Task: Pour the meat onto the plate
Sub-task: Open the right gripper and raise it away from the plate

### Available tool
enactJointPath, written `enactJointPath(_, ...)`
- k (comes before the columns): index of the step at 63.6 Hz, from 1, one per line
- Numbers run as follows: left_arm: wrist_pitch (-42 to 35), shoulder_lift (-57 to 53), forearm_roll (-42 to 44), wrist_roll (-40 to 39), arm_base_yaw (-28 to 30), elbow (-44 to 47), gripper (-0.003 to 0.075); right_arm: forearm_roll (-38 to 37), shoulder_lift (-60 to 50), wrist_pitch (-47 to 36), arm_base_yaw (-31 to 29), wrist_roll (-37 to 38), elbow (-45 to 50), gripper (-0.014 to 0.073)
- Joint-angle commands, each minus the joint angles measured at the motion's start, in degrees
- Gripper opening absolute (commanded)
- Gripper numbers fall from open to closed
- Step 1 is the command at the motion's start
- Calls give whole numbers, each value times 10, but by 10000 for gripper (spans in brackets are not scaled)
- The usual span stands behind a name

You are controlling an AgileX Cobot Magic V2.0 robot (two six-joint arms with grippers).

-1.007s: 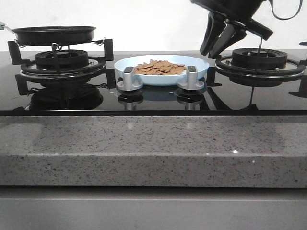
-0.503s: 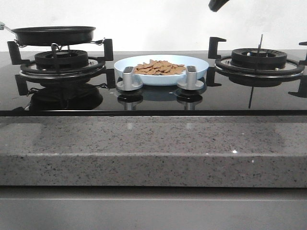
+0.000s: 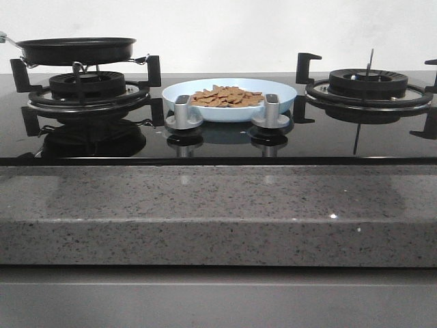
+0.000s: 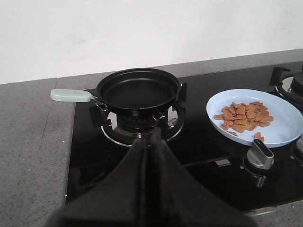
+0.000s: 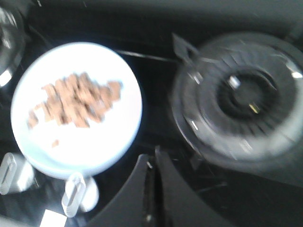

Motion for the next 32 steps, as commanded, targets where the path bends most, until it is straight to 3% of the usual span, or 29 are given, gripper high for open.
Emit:
enactJointPath(1, -49, 2, -6, -6, 1, -15, -20, -9, -78, 40, 0, -31, 39, -59)
enactJointPath(9, -49, 2, -6, -6, 1, -15, -20, -9, -164, -17, 0, -38, 135, -59)
enactJointPath(32, -49, 2, -6, -6, 1, -15, -20, -9, -441, -286, 0, -43, 478, -59)
